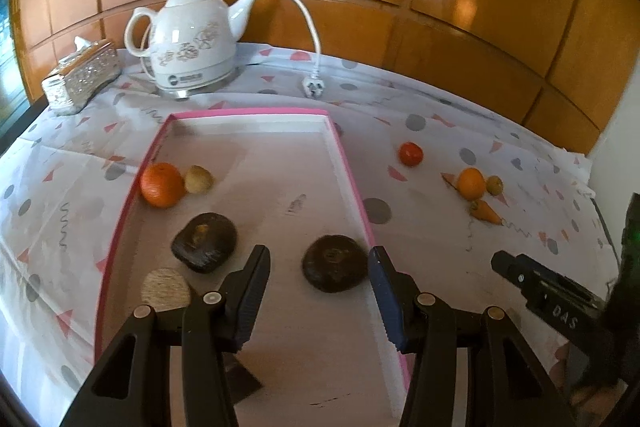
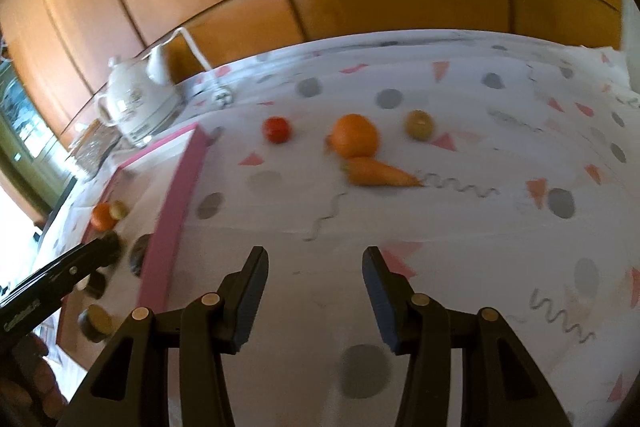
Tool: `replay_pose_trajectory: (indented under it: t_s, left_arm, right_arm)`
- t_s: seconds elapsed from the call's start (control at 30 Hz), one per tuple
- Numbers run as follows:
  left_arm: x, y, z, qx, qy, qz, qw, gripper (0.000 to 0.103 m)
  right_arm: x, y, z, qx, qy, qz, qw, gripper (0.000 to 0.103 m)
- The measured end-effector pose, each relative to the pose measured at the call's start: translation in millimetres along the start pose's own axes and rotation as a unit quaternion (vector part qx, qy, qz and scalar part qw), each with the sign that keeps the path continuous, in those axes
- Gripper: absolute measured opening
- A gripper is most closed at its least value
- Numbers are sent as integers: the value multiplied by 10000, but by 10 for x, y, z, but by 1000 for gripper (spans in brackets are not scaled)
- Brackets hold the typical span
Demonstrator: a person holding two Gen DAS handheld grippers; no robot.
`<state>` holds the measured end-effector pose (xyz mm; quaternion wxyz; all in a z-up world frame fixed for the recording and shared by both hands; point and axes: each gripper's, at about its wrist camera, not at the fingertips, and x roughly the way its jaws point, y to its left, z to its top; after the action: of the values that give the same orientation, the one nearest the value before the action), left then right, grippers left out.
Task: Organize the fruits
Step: 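Grasp the orange carrot with the right tool while the left tool grasps the red tomato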
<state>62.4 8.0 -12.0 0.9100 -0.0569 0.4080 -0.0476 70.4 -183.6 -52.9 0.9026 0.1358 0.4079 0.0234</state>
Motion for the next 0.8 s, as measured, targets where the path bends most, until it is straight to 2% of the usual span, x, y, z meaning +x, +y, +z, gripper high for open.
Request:
replay_pose_trajectory:
  t_s: [0.2,0.4,0.6,0.7,0.8]
  left_arm:
    - [75,-156,-3,132,91,-104,9998,52]
    - [160,-319,55,229,144,-188,9995,52]
    - [293,-450,109,266,253,-281,9989,52]
    - [352,-496,143,280,304,-312,9987,52]
    - [403,-552,175,293,333,-342,9984,52]
  right_arm:
    - [43,-224,49,183,-7,-213,9996,50]
    - [157,-257,190,78,-24,-353,9993,50]
    - [299,-195,372,-544,-24,-485,9973,50]
    - [392,-181,448,-922,51,-468,9946,56]
    - [501,-187,509,-1277,155,-473,9906,56]
